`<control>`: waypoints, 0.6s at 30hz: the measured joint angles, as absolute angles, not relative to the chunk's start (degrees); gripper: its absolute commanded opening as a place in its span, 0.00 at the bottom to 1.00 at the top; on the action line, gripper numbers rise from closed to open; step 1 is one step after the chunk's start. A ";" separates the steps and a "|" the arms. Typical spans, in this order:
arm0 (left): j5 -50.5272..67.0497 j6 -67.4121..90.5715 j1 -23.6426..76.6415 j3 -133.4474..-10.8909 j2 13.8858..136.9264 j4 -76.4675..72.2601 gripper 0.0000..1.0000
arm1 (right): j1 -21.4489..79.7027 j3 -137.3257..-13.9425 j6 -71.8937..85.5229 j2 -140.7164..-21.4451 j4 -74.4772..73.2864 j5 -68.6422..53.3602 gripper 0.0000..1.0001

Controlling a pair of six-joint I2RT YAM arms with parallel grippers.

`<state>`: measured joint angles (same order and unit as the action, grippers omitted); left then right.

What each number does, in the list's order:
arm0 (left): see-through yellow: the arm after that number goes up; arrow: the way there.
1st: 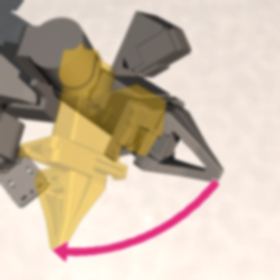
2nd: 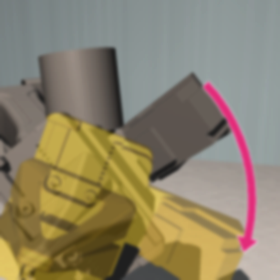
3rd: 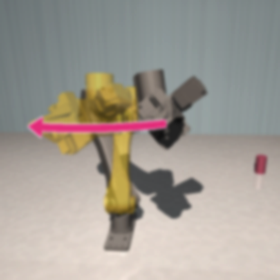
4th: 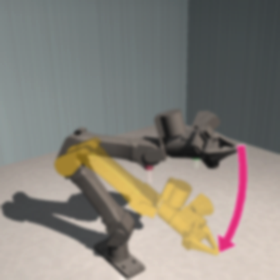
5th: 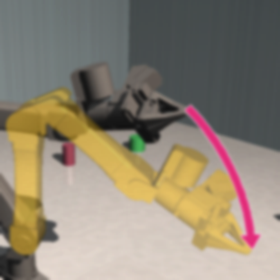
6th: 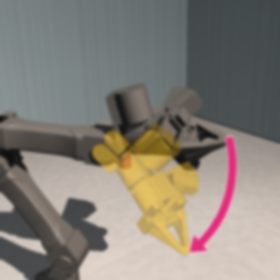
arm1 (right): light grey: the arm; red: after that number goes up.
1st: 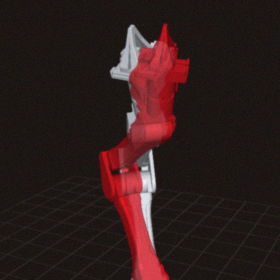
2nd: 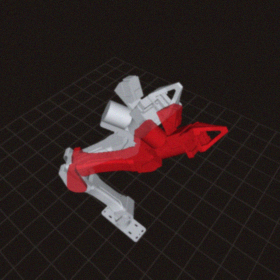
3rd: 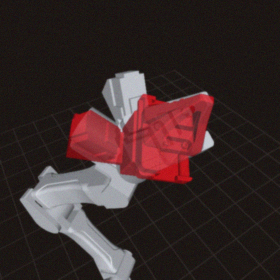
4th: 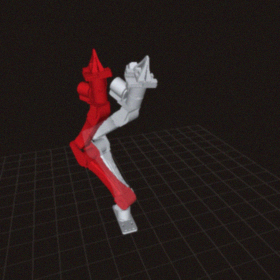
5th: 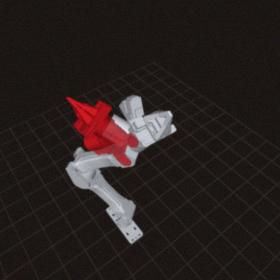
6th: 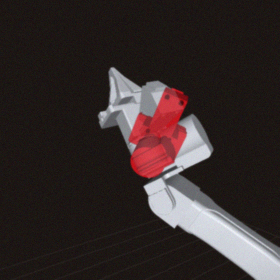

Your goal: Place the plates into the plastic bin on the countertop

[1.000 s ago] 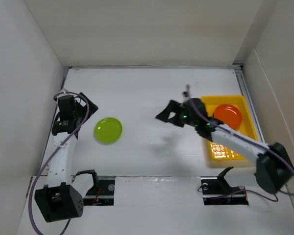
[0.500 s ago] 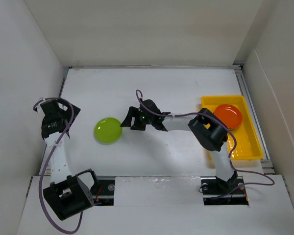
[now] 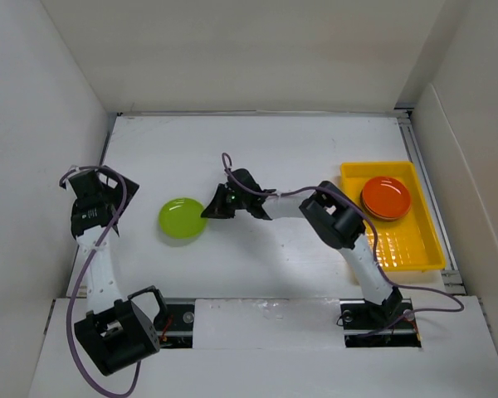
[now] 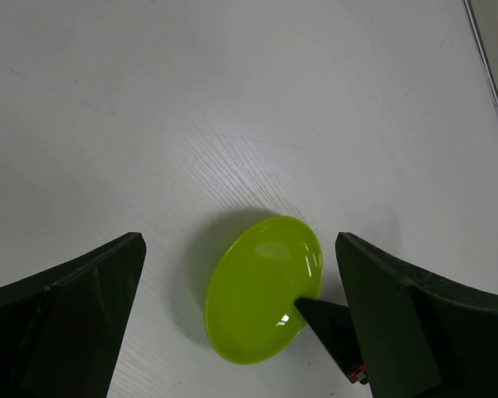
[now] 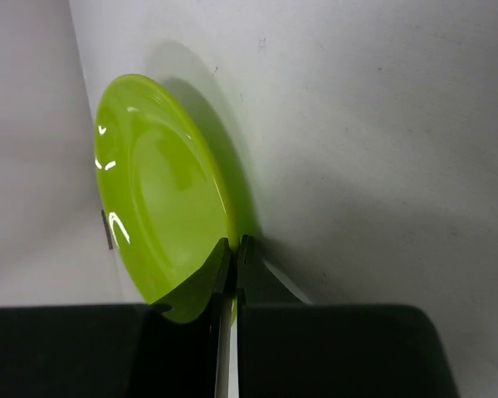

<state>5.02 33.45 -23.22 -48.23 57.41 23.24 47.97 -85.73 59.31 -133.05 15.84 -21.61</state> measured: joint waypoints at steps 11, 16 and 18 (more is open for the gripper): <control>13.91 31.53 -21.98 -45.84 57.12 19.25 1.00 | 29.61 -54.72 58.02 -96.64 7.90 -11.81 0.00; 24.25 29.61 -21.04 -43.31 57.43 15.97 1.00 | 2.09 -41.95 56.10 -66.04 5.89 -3.77 0.00; 26.15 29.17 -21.04 -43.20 57.52 15.25 1.00 | -8.16 -36.82 54.98 -57.39 3.16 -2.39 0.00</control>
<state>26.15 29.17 -21.04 -43.20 57.52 15.25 -8.16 -36.82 54.98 -57.39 3.16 -2.39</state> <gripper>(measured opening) 0.997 0.045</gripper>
